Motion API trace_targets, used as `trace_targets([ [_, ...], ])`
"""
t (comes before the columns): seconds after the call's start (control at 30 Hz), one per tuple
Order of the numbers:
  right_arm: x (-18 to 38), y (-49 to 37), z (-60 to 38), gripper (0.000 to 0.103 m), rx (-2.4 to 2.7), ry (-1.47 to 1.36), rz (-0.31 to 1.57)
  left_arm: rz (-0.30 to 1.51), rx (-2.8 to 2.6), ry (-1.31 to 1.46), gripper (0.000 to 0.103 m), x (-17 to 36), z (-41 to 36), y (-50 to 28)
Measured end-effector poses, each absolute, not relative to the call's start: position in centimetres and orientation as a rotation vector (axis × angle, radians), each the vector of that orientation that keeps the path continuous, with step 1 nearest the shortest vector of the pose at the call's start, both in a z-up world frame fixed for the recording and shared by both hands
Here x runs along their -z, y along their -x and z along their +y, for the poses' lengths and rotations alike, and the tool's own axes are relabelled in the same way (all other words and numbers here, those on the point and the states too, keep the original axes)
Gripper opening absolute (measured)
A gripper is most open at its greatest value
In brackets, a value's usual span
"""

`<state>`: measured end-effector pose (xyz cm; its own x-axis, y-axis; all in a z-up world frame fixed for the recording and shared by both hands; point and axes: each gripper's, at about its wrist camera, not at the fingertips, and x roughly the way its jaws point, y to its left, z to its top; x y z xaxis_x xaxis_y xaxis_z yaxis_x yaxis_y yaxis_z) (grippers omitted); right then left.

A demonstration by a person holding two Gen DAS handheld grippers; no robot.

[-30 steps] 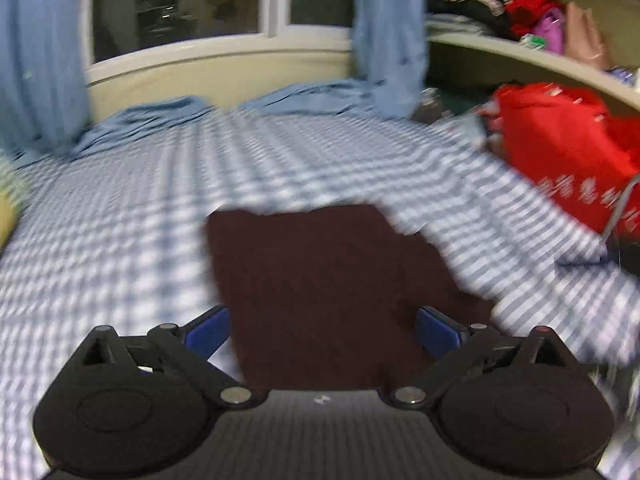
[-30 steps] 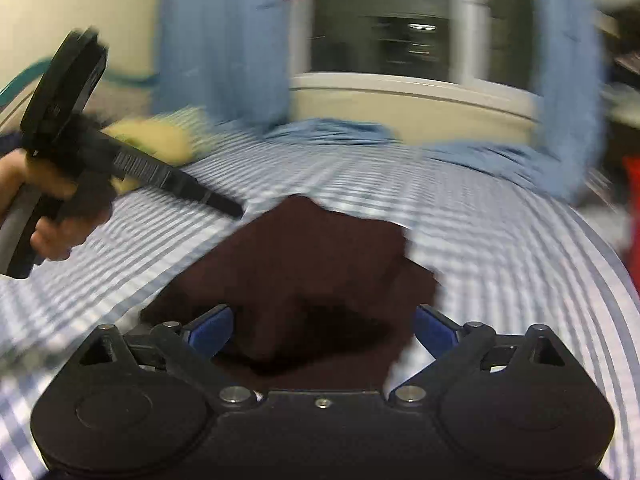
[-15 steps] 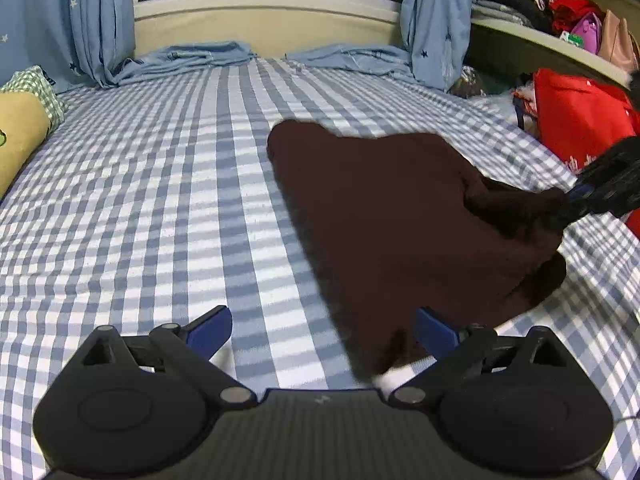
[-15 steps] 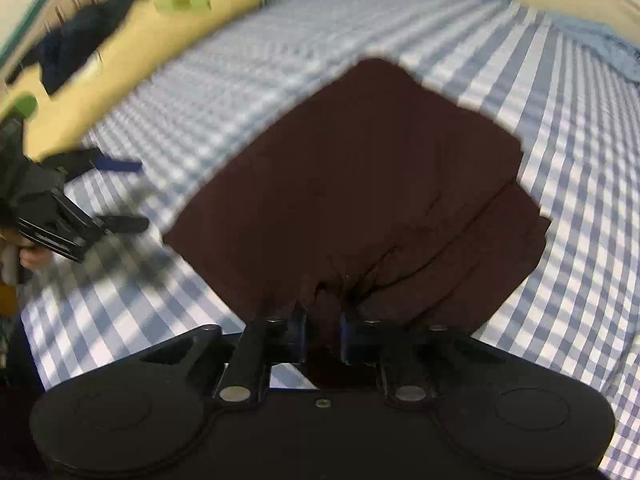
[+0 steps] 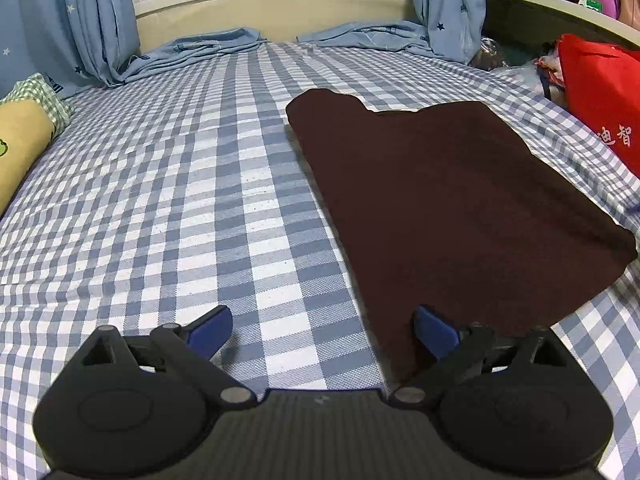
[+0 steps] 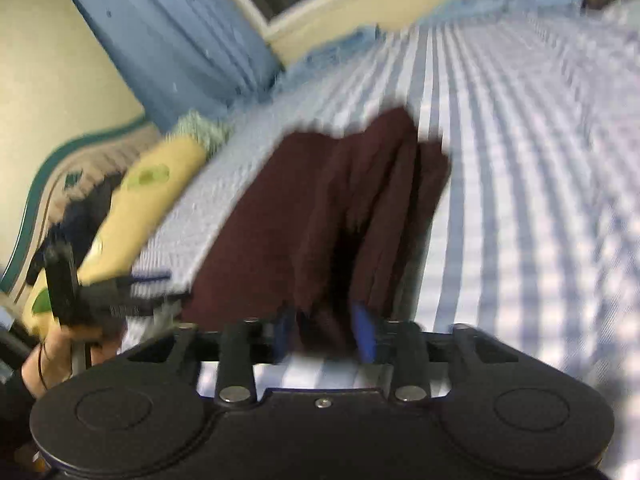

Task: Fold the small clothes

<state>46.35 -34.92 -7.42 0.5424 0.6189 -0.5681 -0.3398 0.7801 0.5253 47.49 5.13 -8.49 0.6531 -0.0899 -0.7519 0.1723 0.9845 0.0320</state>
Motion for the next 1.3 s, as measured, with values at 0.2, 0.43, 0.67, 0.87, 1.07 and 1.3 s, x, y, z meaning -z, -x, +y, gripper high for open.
trace_targets([
  [0.2, 3.6, -54.4, -32.6, 0.068, -0.463, -0.296, 0.757, 0.804, 0.129, -0.138, 0.099, 8.8, 4.5, -46.5],
  [0.43, 8.5, -63.5, -28.0, 0.061, -0.341, -0.224, 0.881, 0.792, 0.128, -0.145, 0.102, 9.0, 4.4, -46.6],
  [0.67, 6.9, -65.7, -30.3, 0.011, -0.500, -0.396, 0.729, 0.794, 0.127, -0.166, 0.103, 9.8, 4.2, -47.0],
  [0.87, 13.6, -68.0, -34.8, 0.014, -0.415, -0.541, 0.920, 0.797, 0.127, -0.232, 0.103, 10.0, 2.8, -47.3],
  [1.07, 11.2, -63.7, -36.4, 0.032, -0.462, -0.542, 0.834, 0.806, 0.123, -0.197, 0.103, 9.9, 3.3, -47.3],
  [1.3, 6.3, -52.8, -36.2, 0.052, -0.666, -0.375, 0.814, 0.801, 0.090, -0.123, 0.100, 9.6, 3.9, -46.4],
])
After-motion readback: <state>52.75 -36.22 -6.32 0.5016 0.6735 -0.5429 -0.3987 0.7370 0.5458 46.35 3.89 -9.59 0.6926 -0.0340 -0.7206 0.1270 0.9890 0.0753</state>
